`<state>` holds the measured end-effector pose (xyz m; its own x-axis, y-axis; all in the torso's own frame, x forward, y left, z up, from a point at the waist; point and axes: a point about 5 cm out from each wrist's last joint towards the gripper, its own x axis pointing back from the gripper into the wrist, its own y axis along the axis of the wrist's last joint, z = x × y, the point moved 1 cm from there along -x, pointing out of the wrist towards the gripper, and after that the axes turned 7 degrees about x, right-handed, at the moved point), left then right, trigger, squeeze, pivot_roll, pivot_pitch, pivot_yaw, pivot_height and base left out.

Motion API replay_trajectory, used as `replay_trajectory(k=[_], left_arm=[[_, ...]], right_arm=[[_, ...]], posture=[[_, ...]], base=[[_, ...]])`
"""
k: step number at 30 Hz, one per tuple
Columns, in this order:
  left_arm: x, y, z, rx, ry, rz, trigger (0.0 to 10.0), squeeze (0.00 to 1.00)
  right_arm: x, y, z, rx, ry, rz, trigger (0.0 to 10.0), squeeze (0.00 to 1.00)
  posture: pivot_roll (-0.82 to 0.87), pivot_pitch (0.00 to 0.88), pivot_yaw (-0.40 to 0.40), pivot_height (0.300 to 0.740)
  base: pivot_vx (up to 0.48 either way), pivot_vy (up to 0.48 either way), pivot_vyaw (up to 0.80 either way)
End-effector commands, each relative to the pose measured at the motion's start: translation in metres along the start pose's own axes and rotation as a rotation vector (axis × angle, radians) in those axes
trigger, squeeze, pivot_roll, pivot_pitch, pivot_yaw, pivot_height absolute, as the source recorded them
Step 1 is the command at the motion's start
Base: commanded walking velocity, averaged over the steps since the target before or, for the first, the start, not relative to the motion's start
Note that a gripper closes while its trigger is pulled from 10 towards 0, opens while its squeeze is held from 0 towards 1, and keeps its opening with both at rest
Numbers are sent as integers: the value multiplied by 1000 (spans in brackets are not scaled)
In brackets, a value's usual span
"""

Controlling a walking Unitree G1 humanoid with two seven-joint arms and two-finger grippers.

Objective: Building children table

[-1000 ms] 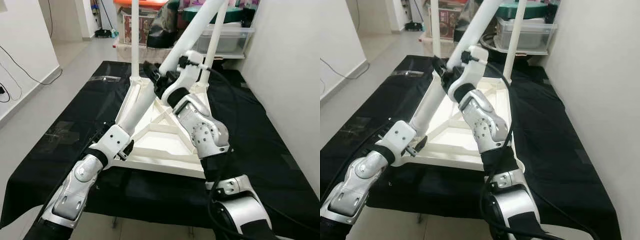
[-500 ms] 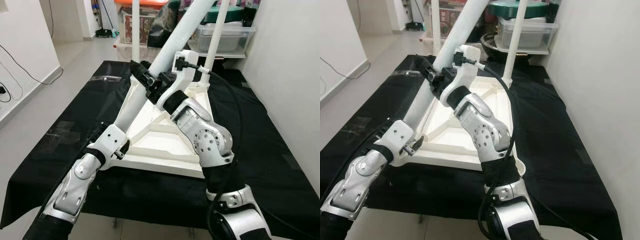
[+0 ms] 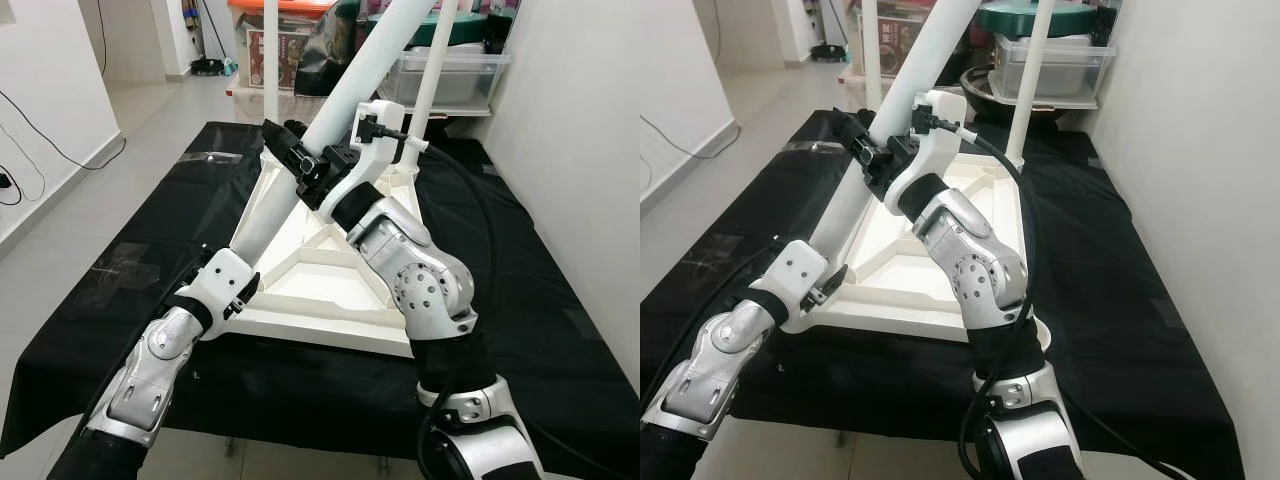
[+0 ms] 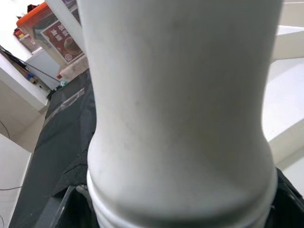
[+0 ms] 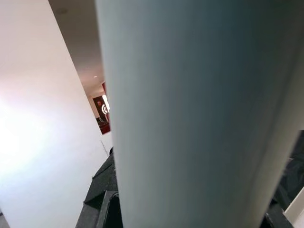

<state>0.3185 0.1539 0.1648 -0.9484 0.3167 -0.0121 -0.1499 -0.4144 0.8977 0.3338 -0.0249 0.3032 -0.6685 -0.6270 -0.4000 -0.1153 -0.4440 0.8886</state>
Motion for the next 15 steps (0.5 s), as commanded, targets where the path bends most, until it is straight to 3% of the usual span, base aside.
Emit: replay_trajectory(k=[1,4,5,6,7,13,14,15], left_arm=[[-1,1,2,-1,7,-8,824,0],[-1,1,2,-1,7,-8,824,0],[-1,2,2,-3,6,-6,10000,0],[-1,2,2,-3,6,-6,10000,0],[0,4,0,-10,-16,-19,10000,0],[10,21,-9,-8,-160,-106,10000,0],[16,26,-11,-8,-212,-125,10000,0],[21,30,-12,-11,-255,-136,10000,0]], right_arm=[[0,-9,2,-8,8,51,10000,0],[0,-9,2,-8,8,51,10000,0],[0,-10,1,-3,4,55,10000,0],[0,-10,1,-3,4,55,10000,0],[1,-10,1,-7,14,34,10000,1000],[6,-11,4,-38,126,14,10000,1000],[9,-10,6,-46,194,4,10000,0],[13,-8,7,-49,251,-10,10000,0]], posture=[[122,0,-47,740],[122,0,-47,740],[122,0,-47,740],[122,0,-47,740],[126,0,-50,740],[129,0,-53,740],[134,0,-54,740],[139,0,-56,740]], base=[[0,0,0],[0,0,0],[0,0,0],[0,0,0],[0,0,0],[0,0,0],[0,0,0],[0,0,0]])
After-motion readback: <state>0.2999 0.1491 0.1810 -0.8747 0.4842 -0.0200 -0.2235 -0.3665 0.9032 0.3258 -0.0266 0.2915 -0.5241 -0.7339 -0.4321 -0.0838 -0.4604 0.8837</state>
